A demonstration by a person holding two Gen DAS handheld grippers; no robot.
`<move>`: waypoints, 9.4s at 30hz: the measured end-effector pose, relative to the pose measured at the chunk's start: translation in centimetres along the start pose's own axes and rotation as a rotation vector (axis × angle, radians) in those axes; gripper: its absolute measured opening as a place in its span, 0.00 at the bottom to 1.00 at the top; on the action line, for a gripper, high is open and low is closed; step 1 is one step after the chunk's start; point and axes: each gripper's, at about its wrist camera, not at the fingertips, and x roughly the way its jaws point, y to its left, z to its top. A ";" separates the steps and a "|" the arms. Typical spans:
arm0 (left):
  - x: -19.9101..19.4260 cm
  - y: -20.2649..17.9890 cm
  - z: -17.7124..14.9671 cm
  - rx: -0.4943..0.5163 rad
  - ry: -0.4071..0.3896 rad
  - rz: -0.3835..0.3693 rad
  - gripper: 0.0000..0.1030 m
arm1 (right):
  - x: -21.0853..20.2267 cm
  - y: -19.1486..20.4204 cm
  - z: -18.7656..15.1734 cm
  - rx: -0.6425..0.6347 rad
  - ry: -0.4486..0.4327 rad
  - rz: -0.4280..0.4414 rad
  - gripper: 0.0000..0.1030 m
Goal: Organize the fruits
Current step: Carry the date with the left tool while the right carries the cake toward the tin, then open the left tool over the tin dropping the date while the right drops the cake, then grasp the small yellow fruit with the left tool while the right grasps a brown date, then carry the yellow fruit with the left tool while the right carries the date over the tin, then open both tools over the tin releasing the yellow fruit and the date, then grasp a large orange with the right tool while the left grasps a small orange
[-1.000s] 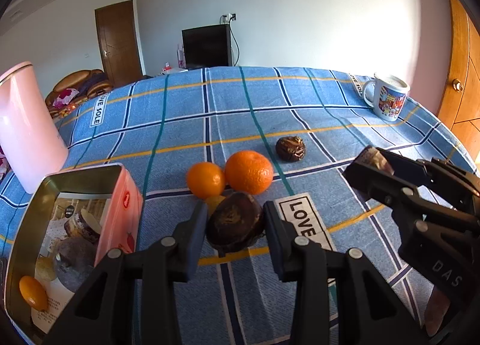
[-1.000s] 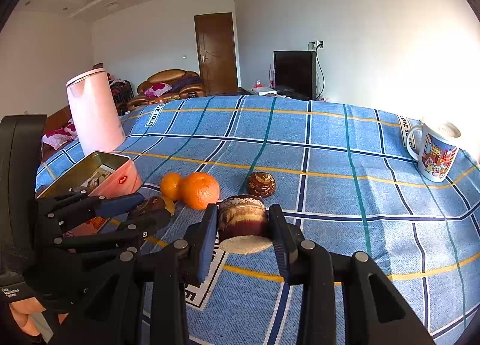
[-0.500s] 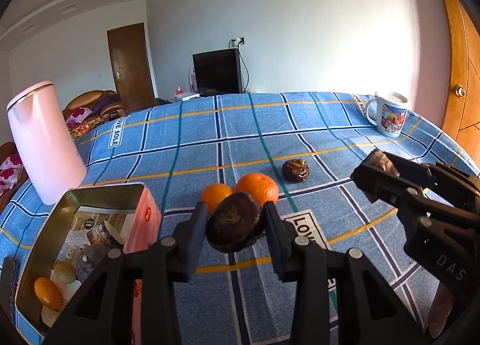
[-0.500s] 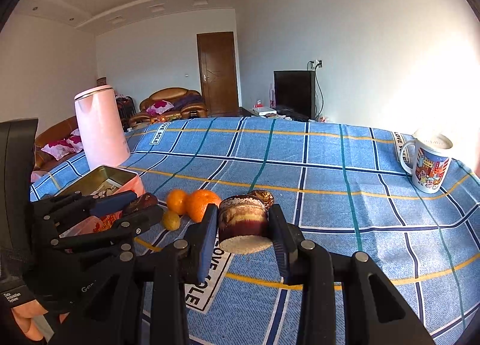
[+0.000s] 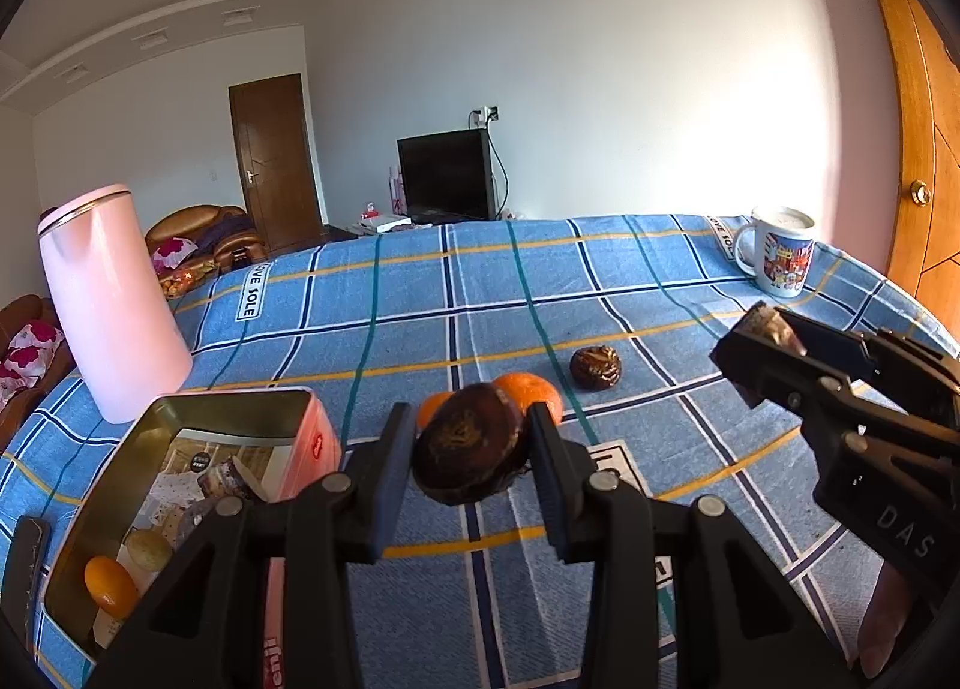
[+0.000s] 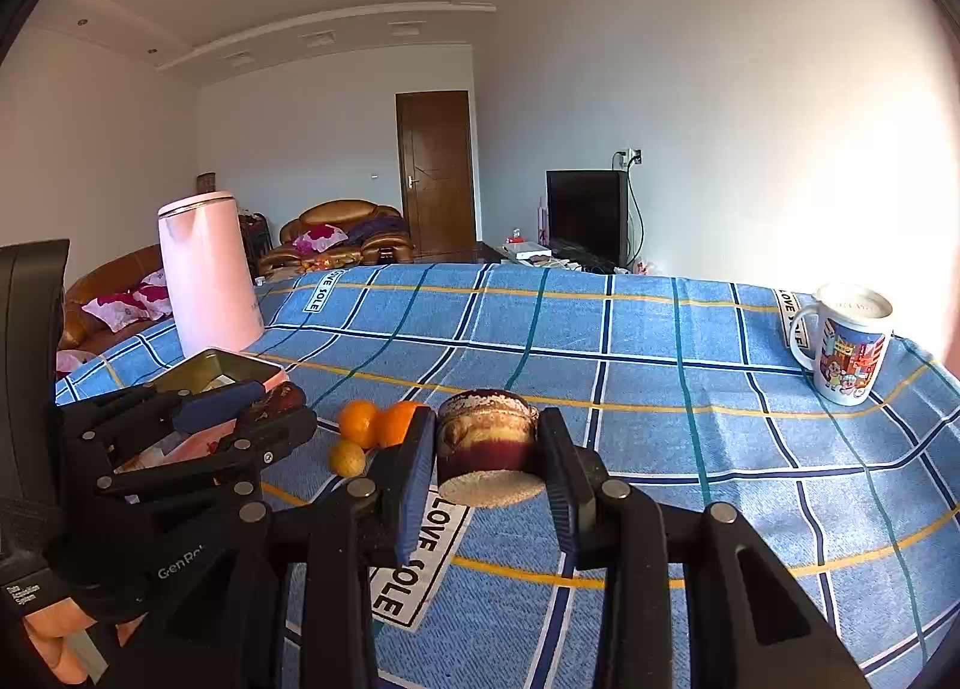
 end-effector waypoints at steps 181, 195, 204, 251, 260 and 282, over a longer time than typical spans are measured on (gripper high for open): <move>2.0 2.9 1.0 -0.091 -0.007 -0.012 0.28 | 3.5 -0.1 2.0 0.008 -0.004 -0.031 0.27; 0.8 2.9 0.6 -0.086 -0.043 -0.017 0.28 | 2.0 1.0 1.3 -0.008 -0.024 -0.023 0.27; -0.8 3.6 0.0 -0.099 -0.069 -0.021 0.28 | 0.9 2.8 0.8 -0.034 -0.020 0.006 0.27; -4.9 20.3 -4.7 -0.339 0.008 0.172 0.57 | 5.5 22.1 -0.2 -0.326 0.190 0.384 0.54; -4.9 13.3 -1.2 -0.221 -0.031 0.082 0.72 | 5.9 9.0 2.8 -0.175 0.179 0.138 0.55; 0.6 7.3 1.0 -0.123 0.069 0.031 0.74 | 15.2 2.7 0.9 -0.004 0.458 0.204 0.47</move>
